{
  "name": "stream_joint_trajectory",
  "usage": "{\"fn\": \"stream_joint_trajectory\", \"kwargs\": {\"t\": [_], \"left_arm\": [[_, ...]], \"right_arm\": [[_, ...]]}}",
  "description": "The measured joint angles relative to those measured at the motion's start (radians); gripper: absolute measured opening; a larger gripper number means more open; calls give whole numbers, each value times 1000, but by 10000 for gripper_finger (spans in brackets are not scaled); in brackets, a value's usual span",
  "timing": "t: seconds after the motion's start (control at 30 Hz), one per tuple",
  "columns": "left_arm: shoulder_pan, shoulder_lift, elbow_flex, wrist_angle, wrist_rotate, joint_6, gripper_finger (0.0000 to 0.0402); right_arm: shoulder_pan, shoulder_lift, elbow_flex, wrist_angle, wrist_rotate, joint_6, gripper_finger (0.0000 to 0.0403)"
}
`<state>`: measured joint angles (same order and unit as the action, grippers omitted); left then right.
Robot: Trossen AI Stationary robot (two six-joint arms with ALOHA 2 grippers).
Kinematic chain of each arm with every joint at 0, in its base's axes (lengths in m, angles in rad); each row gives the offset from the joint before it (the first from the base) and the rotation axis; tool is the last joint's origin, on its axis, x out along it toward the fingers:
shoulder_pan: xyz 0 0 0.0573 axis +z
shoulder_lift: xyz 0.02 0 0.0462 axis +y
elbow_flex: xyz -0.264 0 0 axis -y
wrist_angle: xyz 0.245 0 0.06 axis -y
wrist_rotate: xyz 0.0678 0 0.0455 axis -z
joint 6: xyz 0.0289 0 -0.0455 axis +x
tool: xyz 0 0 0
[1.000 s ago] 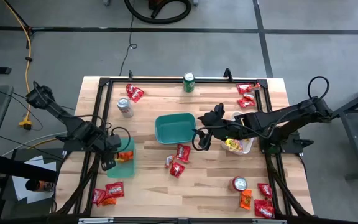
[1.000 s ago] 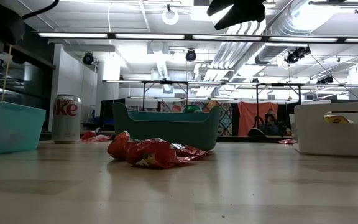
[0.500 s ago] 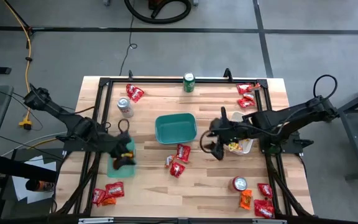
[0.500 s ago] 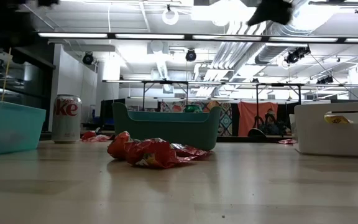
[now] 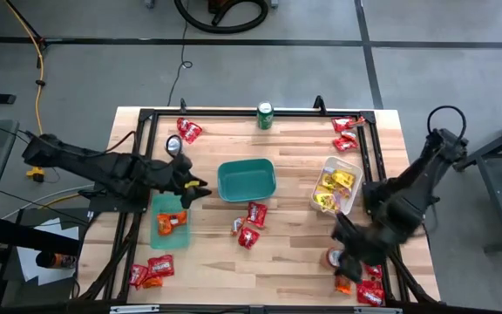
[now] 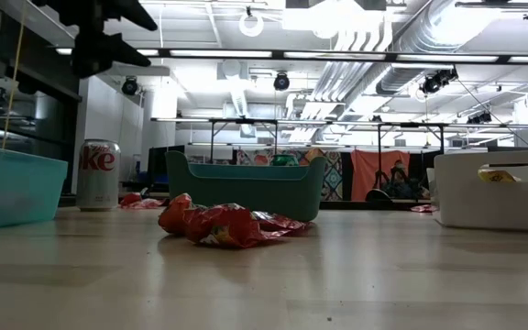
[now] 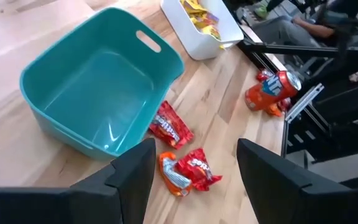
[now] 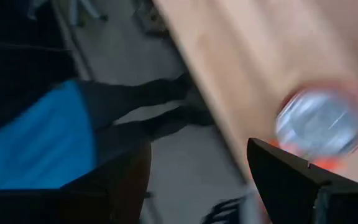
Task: Sort candy
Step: Put the orange chocolate into the light green bin
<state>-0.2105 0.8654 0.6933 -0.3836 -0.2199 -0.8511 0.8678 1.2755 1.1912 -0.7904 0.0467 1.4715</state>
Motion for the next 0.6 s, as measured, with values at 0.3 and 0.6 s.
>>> {"fn": "stream_joint_trajectory", "kwargs": {"t": [0.3,0.6], "left_arm": [[71,0,0,2,11,43,214],[109,0,0,39,41,77,214]], "right_arm": [[212,138,1,11,-71,474,261],[211,346,1,11,-136,572,261]]}}
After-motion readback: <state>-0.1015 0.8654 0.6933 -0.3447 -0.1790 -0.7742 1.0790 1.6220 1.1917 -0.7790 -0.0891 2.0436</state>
